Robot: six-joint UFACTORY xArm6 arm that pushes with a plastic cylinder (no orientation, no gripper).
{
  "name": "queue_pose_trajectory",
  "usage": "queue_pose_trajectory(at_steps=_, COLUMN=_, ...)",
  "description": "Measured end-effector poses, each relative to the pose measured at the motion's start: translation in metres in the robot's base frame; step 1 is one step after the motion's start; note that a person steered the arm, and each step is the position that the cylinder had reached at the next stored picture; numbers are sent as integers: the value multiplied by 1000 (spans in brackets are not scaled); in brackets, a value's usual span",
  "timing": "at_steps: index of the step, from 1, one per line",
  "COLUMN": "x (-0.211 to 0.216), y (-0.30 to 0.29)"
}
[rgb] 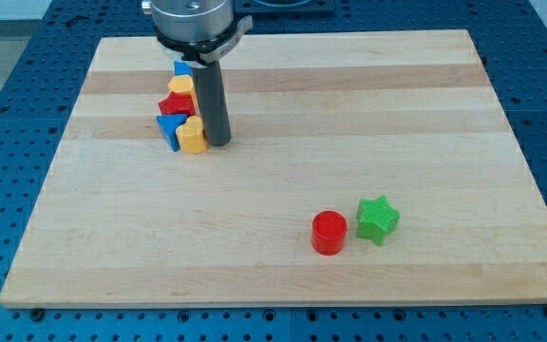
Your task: Slide red circle to center
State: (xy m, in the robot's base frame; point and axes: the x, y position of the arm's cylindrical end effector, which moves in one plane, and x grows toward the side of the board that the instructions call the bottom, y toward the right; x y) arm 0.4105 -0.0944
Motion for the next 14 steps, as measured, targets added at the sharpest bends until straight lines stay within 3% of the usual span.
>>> queue_pose_trajectory(at_steps=2, x=16, y=10)
queue_pose_trajectory(at_steps=4, x=171, y=26)
queue_pose_trajectory(at_steps=5, x=207, y=56)
queue_pose_trajectory(at_steps=6, x=203, y=128)
queue_pose_trajectory(at_steps=7, x=181, y=150)
queue_pose_trajectory(at_steps=14, x=93, y=131)
